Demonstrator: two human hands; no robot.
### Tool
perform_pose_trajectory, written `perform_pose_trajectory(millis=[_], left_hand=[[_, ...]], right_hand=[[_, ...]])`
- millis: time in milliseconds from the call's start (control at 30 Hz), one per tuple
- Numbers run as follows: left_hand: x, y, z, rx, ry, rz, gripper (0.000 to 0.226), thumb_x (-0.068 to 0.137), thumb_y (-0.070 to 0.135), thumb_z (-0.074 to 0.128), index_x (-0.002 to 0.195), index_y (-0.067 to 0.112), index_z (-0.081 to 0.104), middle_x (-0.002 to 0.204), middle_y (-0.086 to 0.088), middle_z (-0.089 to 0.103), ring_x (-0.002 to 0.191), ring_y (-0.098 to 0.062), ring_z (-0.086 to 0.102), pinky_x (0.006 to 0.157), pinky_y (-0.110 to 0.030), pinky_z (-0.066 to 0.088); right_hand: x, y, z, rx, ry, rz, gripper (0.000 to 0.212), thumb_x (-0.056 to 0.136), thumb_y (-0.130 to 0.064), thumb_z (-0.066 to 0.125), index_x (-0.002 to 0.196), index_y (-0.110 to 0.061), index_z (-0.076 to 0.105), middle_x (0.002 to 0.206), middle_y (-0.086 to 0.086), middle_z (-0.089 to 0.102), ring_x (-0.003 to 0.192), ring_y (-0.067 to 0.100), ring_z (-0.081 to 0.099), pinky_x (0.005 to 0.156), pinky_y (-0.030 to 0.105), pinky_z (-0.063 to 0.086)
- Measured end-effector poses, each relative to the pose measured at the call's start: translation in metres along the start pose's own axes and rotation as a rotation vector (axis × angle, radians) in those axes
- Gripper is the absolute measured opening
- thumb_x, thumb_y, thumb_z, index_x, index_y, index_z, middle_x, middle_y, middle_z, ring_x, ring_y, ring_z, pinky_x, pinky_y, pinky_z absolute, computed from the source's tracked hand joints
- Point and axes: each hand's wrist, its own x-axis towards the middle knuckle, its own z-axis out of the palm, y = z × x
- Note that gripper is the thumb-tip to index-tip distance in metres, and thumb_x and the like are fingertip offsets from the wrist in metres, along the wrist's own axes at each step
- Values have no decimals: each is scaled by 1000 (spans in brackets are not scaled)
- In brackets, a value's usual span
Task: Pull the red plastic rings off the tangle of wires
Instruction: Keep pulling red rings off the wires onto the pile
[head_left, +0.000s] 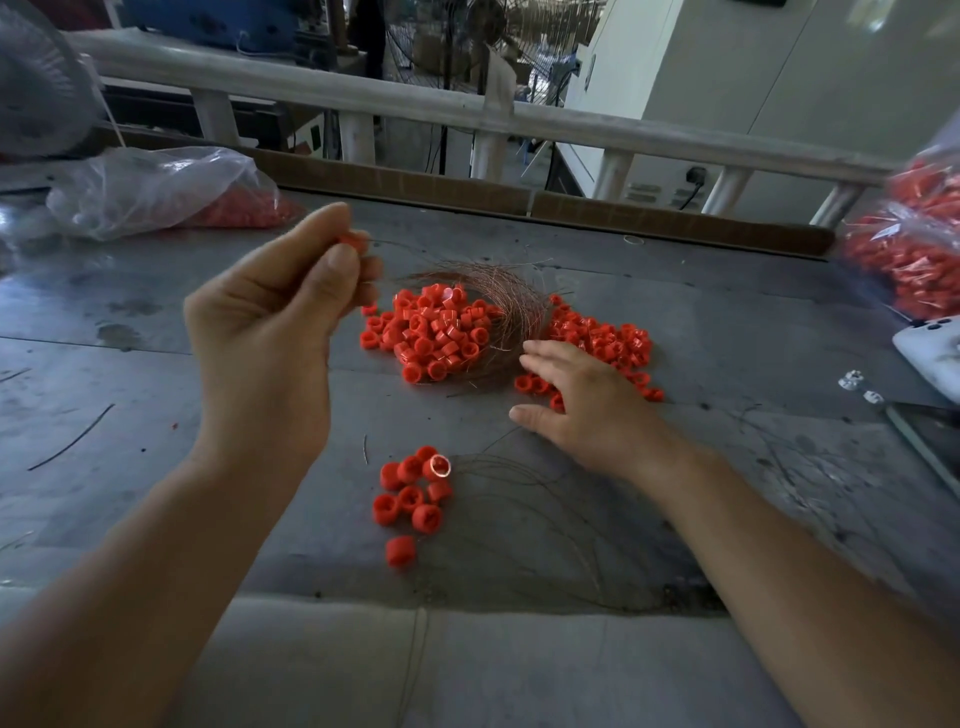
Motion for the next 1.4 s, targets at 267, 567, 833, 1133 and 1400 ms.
perform_pose_trajectory(millis=[267, 567, 833, 1133, 1400], left_hand=[[-13, -8, 15, 38, -82, -115, 31, 67, 14, 61, 98, 14, 65, 78, 8, 72, 74, -6, 67, 71, -16, 52], [-22, -13, 20, 176, -284, -105, 32, 66, 24, 63, 98, 23, 65, 85, 12, 71, 87, -10, 66, 81, -20, 52], [-21, -15, 21, 251, -325, -146, 41, 62, 10, 68, 100, 24, 60, 84, 6, 70, 82, -7, 67, 74, -20, 54], [-21, -9, 21, 270, -301, -201, 23, 55, 18, 69, 78, 17, 67, 68, 5, 70, 57, -7, 63, 61, -17, 53], [-21, -9, 20, 210, -339, -256, 29, 55, 15, 66, 83, 21, 67, 68, 9, 70, 60, -5, 62, 62, -15, 52]], right_hand=[[-10, -24, -34, 266, 751, -272, 34, 85, -23, 57, 58, -3, 54, 57, 6, 49, 52, 18, 45, 52, 25, 37], [-14, -45, -23, 377, 517, -296, 14, 81, -8, 63, 93, -3, 68, 85, -5, 62, 81, 5, 58, 72, 10, 45], [-14, -42, -33, 363, 537, -194, 6, 83, -10, 59, 83, -12, 65, 73, -14, 53, 65, -4, 49, 64, 7, 38], [-19, -50, -37, 499, 465, -181, 12, 81, -15, 59, 77, -25, 58, 73, -9, 58, 63, 1, 49, 60, 11, 39], [-21, -52, -38, 470, 417, -190, 14, 80, -15, 59, 78, -29, 59, 71, -14, 54, 64, 1, 50, 59, 12, 39]])
